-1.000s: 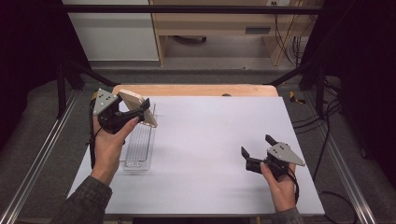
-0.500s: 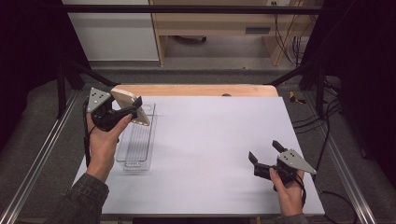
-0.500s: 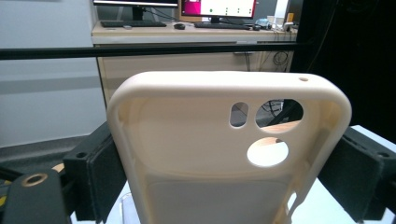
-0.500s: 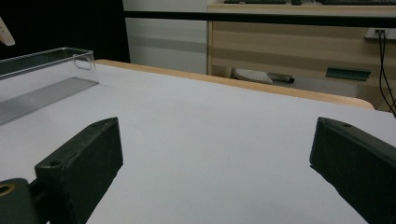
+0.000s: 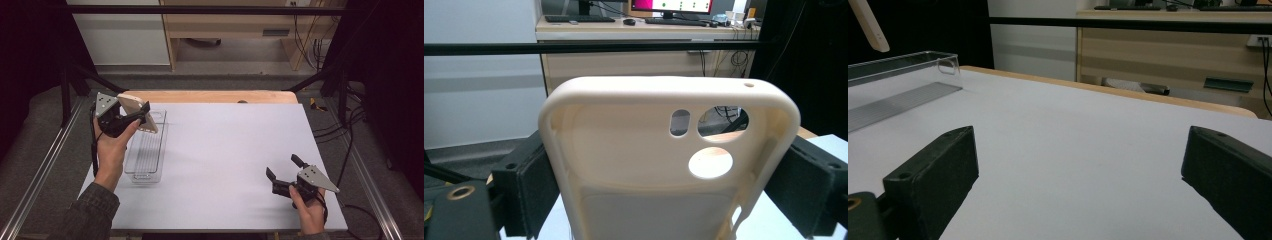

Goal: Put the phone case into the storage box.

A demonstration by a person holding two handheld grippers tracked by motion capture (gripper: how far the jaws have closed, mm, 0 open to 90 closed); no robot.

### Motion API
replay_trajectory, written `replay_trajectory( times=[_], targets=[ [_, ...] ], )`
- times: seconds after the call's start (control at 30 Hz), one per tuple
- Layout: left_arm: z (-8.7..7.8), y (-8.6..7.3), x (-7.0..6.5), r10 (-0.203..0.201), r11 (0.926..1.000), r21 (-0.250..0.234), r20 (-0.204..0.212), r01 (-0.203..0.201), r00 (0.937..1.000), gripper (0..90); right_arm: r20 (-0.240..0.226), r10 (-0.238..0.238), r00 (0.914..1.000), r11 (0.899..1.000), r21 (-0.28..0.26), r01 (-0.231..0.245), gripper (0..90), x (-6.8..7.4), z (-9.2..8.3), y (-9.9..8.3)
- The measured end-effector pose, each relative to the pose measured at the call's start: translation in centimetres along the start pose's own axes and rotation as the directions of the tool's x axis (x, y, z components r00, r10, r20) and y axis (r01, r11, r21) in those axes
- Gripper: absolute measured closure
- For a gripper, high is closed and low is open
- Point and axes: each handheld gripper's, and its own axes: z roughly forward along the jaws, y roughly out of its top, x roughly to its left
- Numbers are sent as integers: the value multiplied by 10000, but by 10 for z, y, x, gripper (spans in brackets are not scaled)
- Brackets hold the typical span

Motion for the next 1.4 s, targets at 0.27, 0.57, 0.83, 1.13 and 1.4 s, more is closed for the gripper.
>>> replay_trajectory(
  times=[0.27,0.57,0.83,1.13,1.4],
  targets=[
    [7,-3,6,-47,9999,121,-214,49,9998,105,-216,-122,9997,9999,-88,120,21,2,-1,-5],
    [17,-6,9,-63,9997,234,-376,72,9993,105,-551,-251,9982,9994,-270,236,22,6,-2,-7],
    [19,-10,15,-107,9991,402,-568,130,9983,105,-779,-361,9963,9991,-251,342,23,8,-1,-9],
    [26,-14,13,-157,9982,574,-671,196,9976,105,-863,-432,9953,9987,-296,408,23,11,-1,-9],
    [40,-15,9,-313,9976,599,-675,353,9972,104,-874,-337,9956,9991,-304,311,23,10,-1,-9]
  ],
)
